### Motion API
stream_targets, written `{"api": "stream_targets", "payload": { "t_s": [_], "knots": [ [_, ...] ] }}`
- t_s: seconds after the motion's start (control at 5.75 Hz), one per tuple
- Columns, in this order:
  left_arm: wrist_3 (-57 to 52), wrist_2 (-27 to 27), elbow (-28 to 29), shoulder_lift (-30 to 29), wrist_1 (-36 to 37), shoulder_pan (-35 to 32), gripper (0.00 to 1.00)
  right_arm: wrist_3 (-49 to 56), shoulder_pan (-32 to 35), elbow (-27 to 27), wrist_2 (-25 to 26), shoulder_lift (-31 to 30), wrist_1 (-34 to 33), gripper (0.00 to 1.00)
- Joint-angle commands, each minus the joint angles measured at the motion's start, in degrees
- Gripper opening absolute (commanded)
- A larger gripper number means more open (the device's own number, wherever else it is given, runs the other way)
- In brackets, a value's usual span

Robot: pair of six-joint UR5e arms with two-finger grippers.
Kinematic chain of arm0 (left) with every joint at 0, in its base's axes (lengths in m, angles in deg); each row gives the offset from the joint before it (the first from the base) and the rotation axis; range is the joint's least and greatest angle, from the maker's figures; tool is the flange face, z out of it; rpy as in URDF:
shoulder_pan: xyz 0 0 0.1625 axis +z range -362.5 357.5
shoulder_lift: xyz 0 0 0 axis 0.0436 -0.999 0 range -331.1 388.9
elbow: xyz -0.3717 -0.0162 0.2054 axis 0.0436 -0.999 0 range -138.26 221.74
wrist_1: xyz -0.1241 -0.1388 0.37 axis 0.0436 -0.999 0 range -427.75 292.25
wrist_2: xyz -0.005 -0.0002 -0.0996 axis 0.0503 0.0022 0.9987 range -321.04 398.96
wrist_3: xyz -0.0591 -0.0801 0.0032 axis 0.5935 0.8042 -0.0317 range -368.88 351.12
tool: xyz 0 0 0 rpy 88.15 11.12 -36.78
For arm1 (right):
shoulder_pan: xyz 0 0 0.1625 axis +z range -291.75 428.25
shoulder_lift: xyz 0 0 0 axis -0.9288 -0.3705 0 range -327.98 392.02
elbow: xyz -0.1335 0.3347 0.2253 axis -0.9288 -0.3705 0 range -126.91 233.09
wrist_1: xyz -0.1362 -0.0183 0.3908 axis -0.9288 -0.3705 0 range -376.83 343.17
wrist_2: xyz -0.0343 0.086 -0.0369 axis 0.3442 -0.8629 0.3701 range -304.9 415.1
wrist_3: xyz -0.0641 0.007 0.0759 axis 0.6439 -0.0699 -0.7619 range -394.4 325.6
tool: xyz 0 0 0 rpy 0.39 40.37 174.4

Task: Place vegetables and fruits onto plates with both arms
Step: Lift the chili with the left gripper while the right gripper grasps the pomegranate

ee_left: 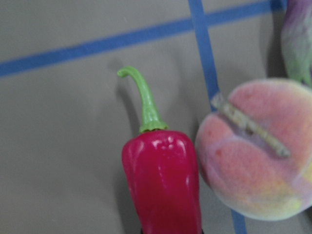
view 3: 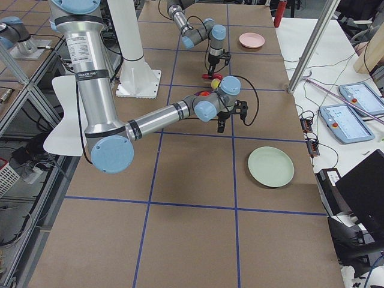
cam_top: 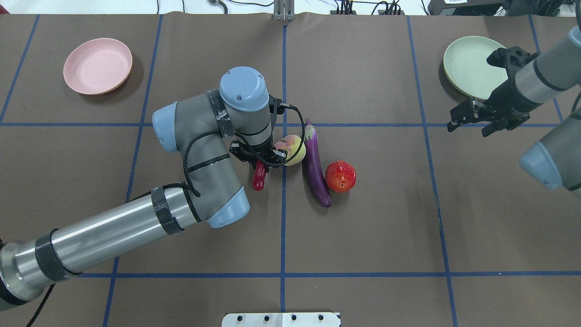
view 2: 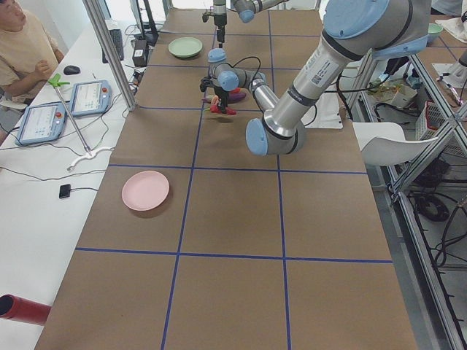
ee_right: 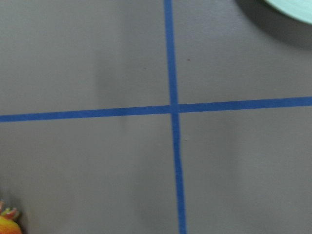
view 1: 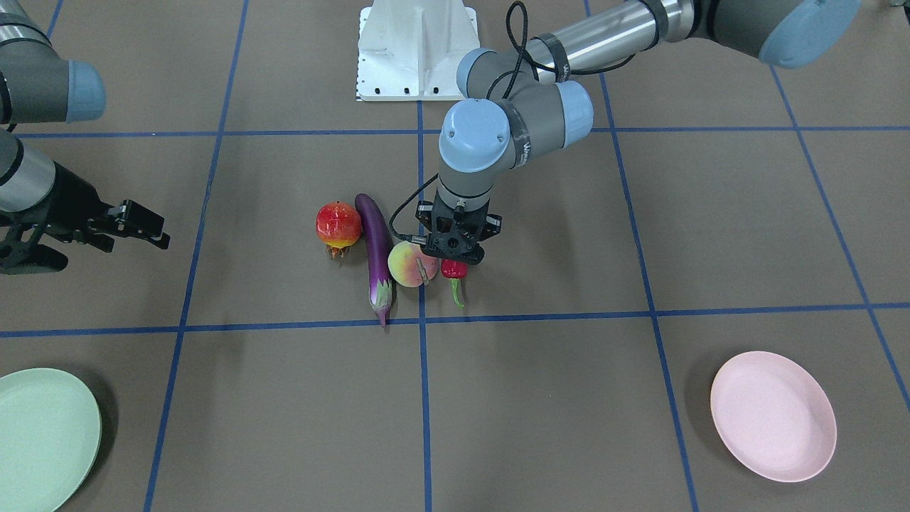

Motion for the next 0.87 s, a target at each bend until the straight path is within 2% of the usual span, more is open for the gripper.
{"api": "stream_targets", "payload": {
  "t_s": [0.0,0.17,0.35,0.52,0.7],
  "knots": [
    [-0.63,2.46,-2.30,2.75,0.11,-5.98,0.00,-13.05,-7.13,0.19,6.38,6.47,0.00,1.00],
    [-1.68,4.39,-7.36,9.03,-0.24,-9.66,0.00,-22.16,-10.56,0.11,8.59,9.11,-0.17,1.00],
    [-8.47,4.68,-10.37,14.32,-0.33,-13.10,0.00,-24.95,-14.85,0.28,12.79,9.65,-0.17,1.00],
    [-11.94,4.59,-10.23,15.94,-0.42,-14.17,0.00,-27.67,-20.20,0.28,18.40,10.44,0.00,1.00],
    [-12.06,4.50,-10.05,15.95,-0.42,-14.36,0.00,-31.87,-22.26,-0.15,19.15,11.76,0.00,1.00]
  ]
}}
